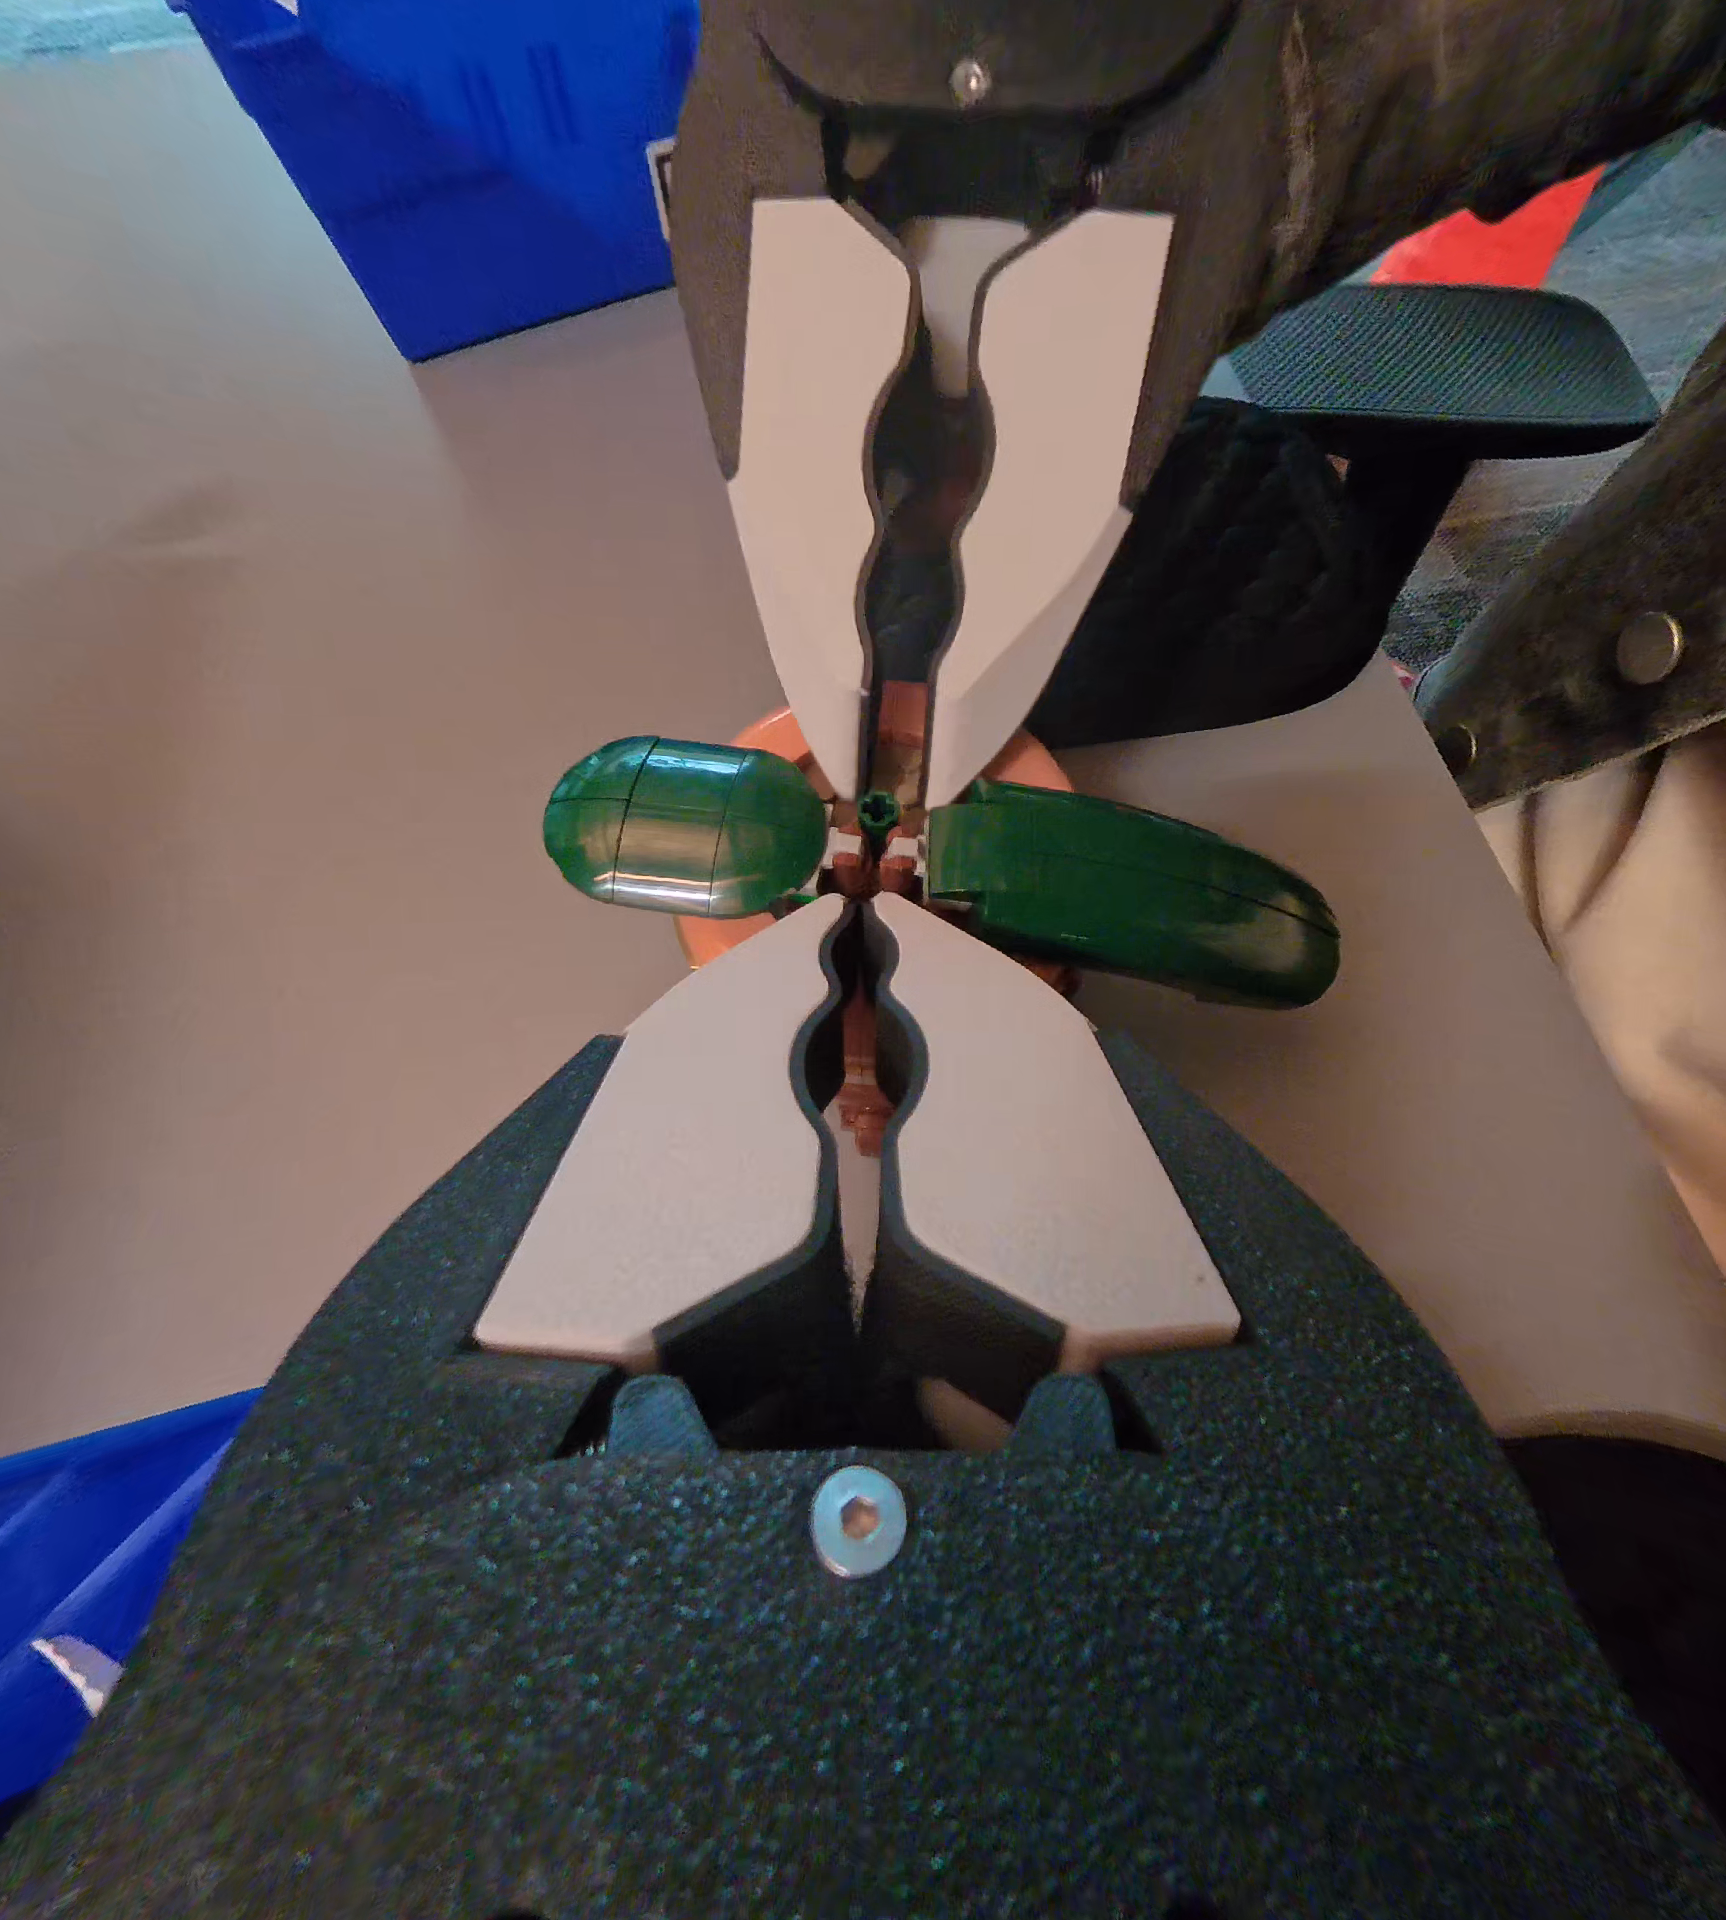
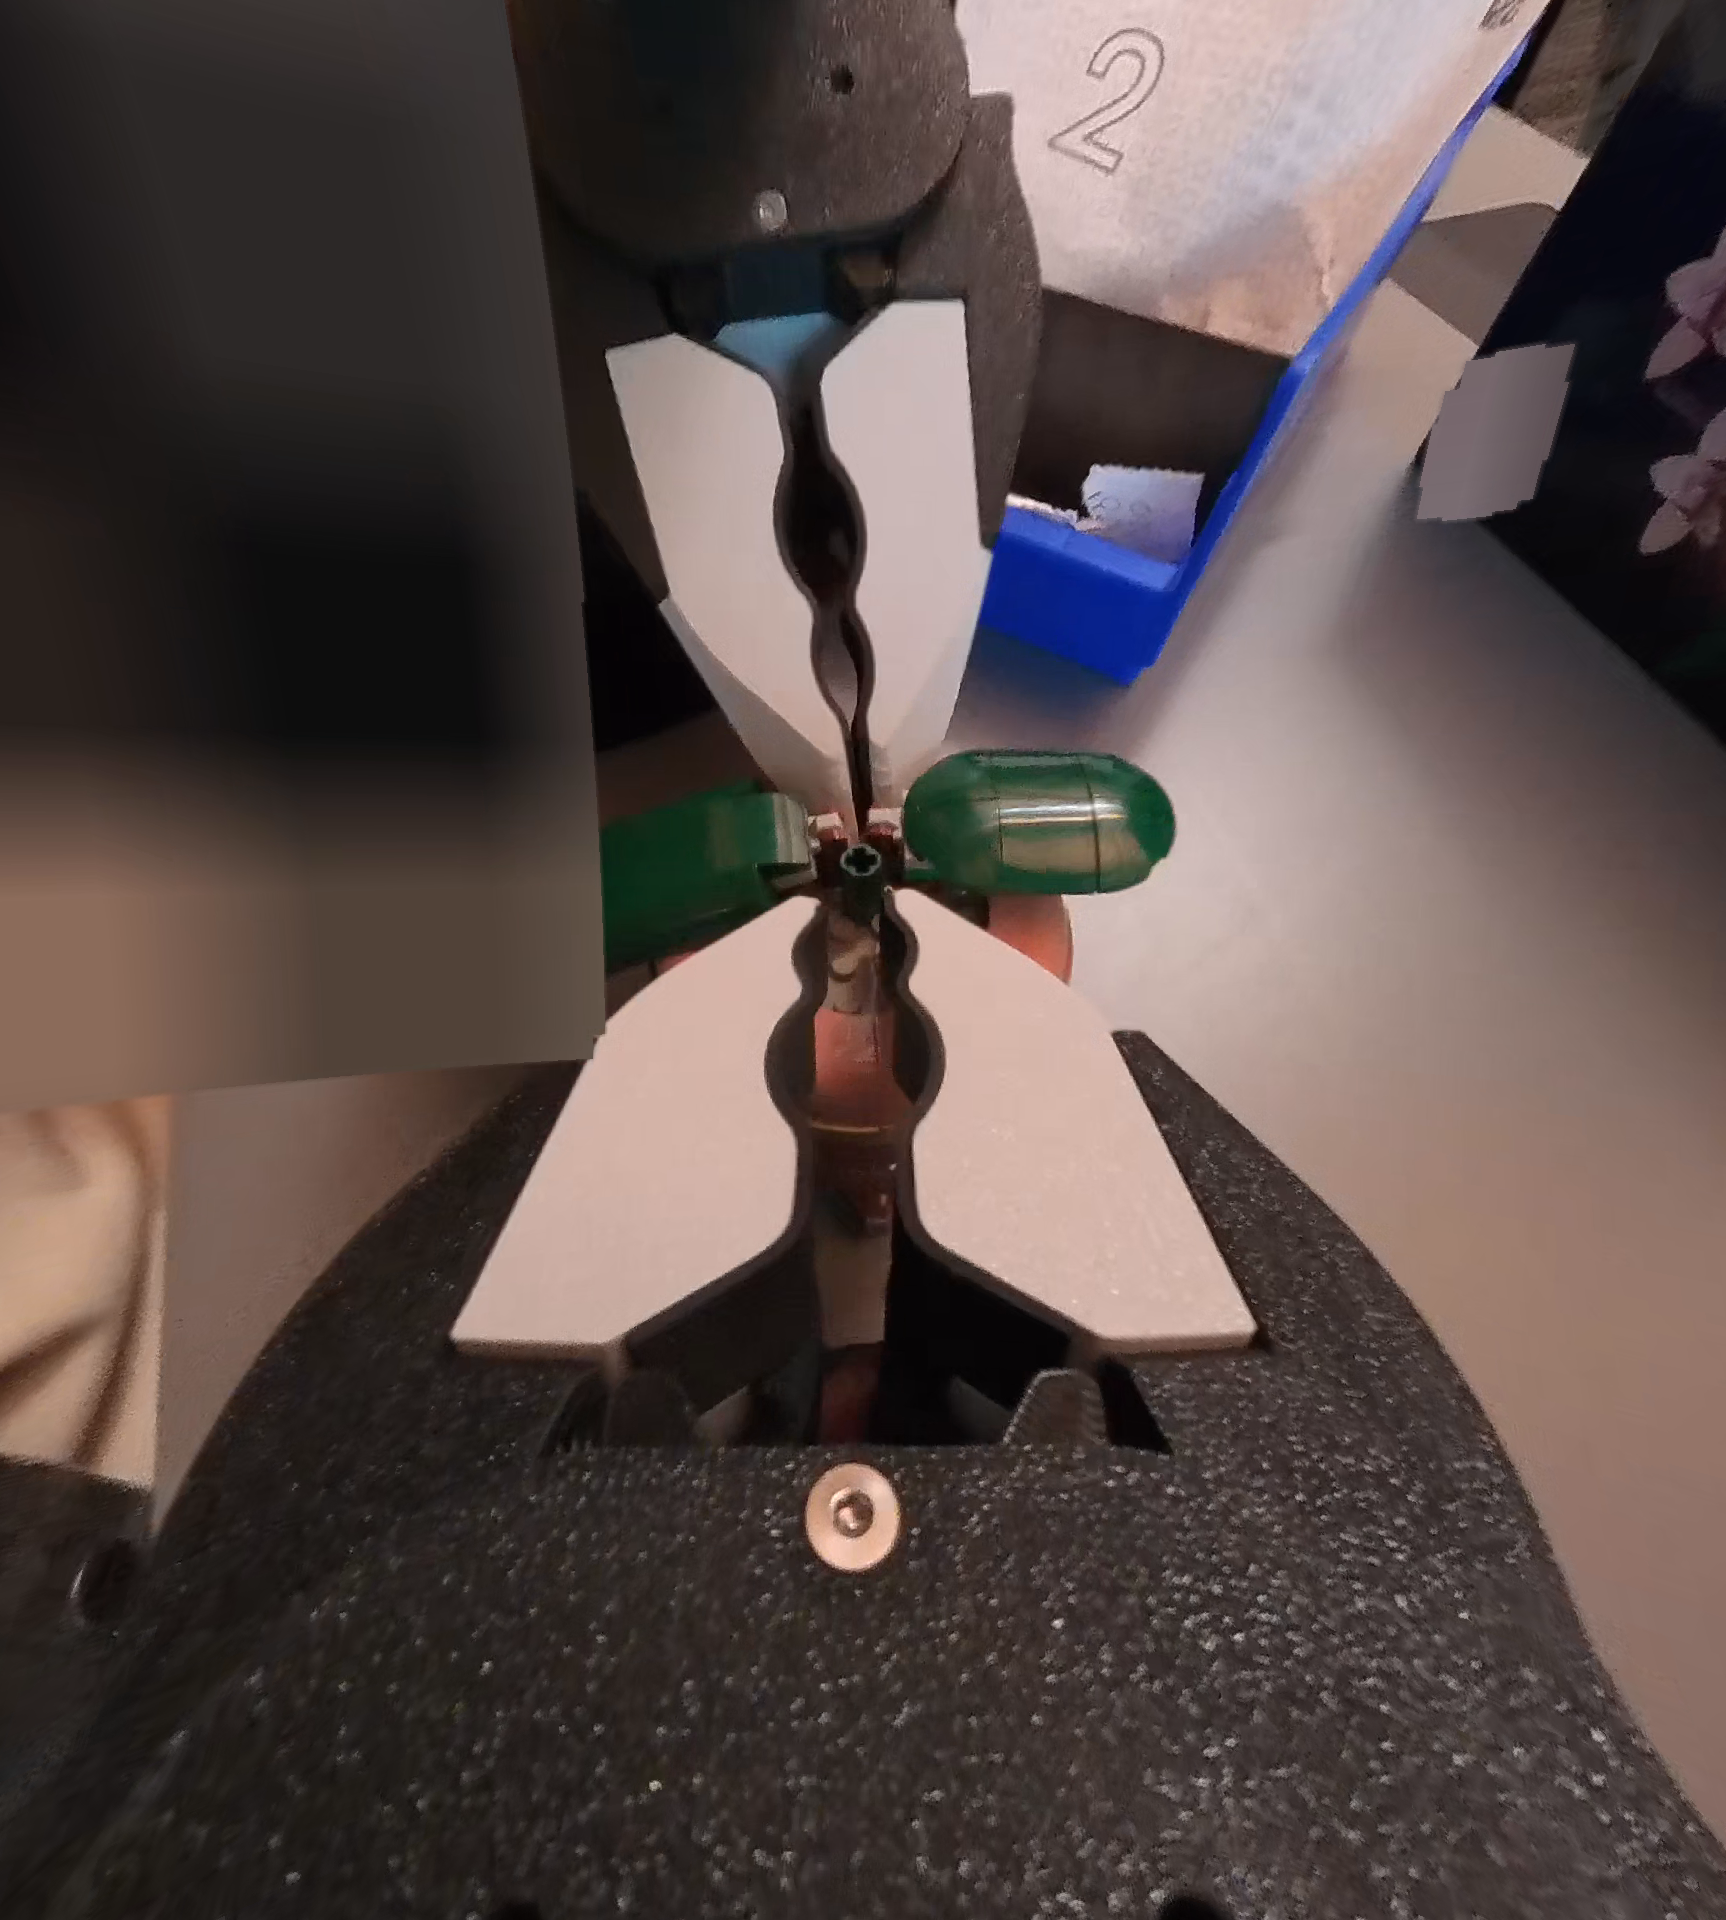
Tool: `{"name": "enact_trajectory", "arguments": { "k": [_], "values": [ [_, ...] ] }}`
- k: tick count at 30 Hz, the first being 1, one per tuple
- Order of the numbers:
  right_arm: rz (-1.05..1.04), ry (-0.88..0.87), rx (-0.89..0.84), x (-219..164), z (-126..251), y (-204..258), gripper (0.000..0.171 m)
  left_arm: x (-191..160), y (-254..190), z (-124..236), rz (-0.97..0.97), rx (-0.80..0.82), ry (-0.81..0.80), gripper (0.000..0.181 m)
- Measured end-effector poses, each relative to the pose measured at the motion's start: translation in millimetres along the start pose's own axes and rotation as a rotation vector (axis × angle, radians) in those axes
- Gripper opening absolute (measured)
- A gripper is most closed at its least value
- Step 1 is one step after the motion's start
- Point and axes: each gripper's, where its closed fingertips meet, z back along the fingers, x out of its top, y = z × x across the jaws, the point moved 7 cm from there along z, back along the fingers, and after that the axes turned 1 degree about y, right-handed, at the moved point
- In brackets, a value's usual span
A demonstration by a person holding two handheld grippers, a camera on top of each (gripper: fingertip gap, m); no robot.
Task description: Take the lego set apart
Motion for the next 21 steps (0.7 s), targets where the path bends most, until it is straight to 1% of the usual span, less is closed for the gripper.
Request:
{"name": "enact_trajectory", "arguments": {
  "k": [6, 7, 10, 11, 15, 17, 18, 20, 21],
  "values": [
    [-0.002, -0.075, -0.019, -1, -3, 1, 0.006, 0, -1, 1, -0.053, -0.006, -0.009, 0.0],
    [-0.005, -0.084, -0.018, -2, -3, 1, 0.006, 0, -1, 3, -0.06, -0.008, -0.016, 0.004],
    [-0.014, -0.101, -0.005, -4, -3, 0, 0.006, -3, 5, 10, -0.038, 0.011, -0.043, 0.032],
    [-0.012, -0.106, -0.002, -5, -3, 0, 0.006, -4, 6, 10, -0.03, 0.007, -0.053, 0.036],
    [0.005, -0.12, 0.009, -5, -3, 0, 0.007, -4, 6, 8, -0.039, -0.002, -0.079, 0.037],
    [0.005, -0.133, 0.029, -6, -2, 0, 0.007, -4, 5, 14, -0.072, 0.001, -0.092, 0.049],
    [-0.004, -0.138, 0.033, -7, -2, 0, 0.005, -3, 4, 18, -0.082, -0.004, -0.116, 0.062],
    [-0.015, -0.153, 0.041, -7, -2, -1, 0.005, 0, 0, 23, -0.096, -0.03, -0.147, 0.067],
    [-0.014, -0.163, 0.05, -6, -1, 0, 0.005, -1, -2, 20, -0.109, -0.036, -0.132, 0.069]
  ]
}}
